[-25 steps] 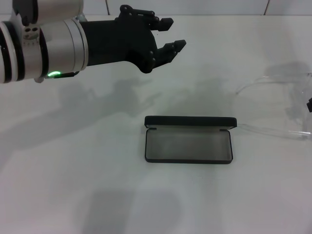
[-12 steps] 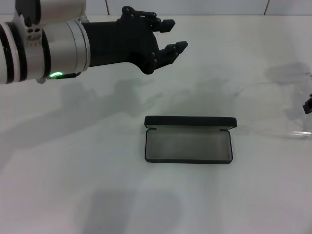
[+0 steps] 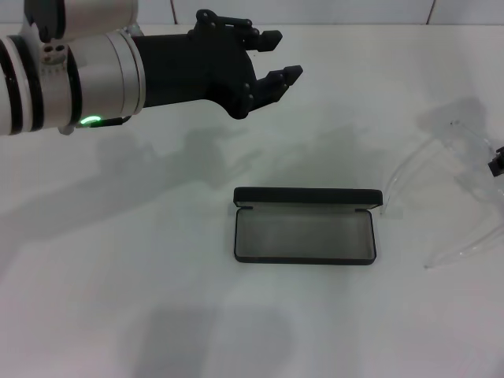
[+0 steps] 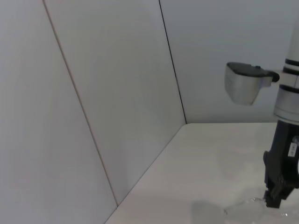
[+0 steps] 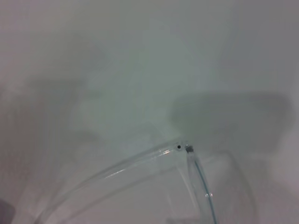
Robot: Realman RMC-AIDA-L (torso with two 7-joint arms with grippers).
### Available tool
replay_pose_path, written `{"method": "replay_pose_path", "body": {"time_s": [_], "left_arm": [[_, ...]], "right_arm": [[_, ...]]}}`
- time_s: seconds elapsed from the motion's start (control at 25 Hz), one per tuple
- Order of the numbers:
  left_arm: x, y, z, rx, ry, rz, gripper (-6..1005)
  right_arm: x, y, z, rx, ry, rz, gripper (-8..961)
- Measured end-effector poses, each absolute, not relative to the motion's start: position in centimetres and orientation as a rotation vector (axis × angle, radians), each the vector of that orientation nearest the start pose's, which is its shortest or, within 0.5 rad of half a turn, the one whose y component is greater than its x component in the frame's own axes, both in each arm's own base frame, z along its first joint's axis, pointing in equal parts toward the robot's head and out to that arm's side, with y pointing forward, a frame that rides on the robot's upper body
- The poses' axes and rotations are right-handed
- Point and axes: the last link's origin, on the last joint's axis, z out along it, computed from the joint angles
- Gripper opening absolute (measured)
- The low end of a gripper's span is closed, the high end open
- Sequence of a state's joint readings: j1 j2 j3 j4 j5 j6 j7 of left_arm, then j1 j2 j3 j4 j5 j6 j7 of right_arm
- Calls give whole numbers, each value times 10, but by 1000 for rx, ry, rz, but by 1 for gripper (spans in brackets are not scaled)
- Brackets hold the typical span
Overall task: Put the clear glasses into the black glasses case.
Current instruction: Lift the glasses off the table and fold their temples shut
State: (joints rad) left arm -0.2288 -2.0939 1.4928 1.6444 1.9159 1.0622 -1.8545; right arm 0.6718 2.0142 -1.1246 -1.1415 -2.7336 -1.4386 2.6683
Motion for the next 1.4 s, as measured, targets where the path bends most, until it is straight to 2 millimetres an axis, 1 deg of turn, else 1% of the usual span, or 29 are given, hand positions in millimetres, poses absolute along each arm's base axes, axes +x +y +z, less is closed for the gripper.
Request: {"method": "replay_pose_path", "body": {"time_s": [0.16,0.24,0.36,0.48,0.52,0.6,0.68,0.72,0.8,0.88,0.92,1.0,1.08,1.12,1.2,1.28,1.4], "left_arm": [[-123,327,19,-2559,-92,-436,420],[-123,327,20,-2556,-97,-440,419],[-121,328,24,-2546,-112,-480,417],[-118,328,30,-2532,-140,-546,416],[-117,328,32,-2528,-148,-569,415],[-112,328,38,-2514,-172,-650,414],[-107,326,42,-2506,-191,-732,413],[-103,325,45,-2503,-199,-777,413],[-99,323,50,-2501,-211,-851,412],[-92,317,56,-2517,-216,-957,410],[-86,310,61,-2539,-211,-1042,410],[-82,305,65,-2561,-201,-1128,409],[-77,296,68,-2597,-182,-1249,408],[-75,293,68,-2615,-176,-1295,407],[-73,288,67,-2655,-167,-1376,406],[-72,285,63,-2706,-151,-1421,405],[-73,282,55,-2765,-137,-1470,190]], "right_arm": [[232,398,65,-2204,1208,-383,88],[229,398,77,-2186,1186,-355,87],[223,397,101,-2153,1137,-279,85],[211,390,128,-2162,1045,-122,73],[209,388,133,-2169,1023,-80,69],[203,377,148,-2199,932,66,62],[198,365,157,-2237,828,206,54],[196,357,161,-2270,743,286,54],[191,345,164,-2314,613,413,54],[187,334,163,-2359,506,560,53],[185,329,160,-2386,465,640,53],[185,323,154,-2430,406,775,53],[186,320,146,-2471,364,930,54],[185,320,139,-2497,351,1006,54],[185,325,126,-2544,349,1093,54],[184,332,110,-2593,361,1163,54],[177,339,87,-2665,365,1258,54]]}}
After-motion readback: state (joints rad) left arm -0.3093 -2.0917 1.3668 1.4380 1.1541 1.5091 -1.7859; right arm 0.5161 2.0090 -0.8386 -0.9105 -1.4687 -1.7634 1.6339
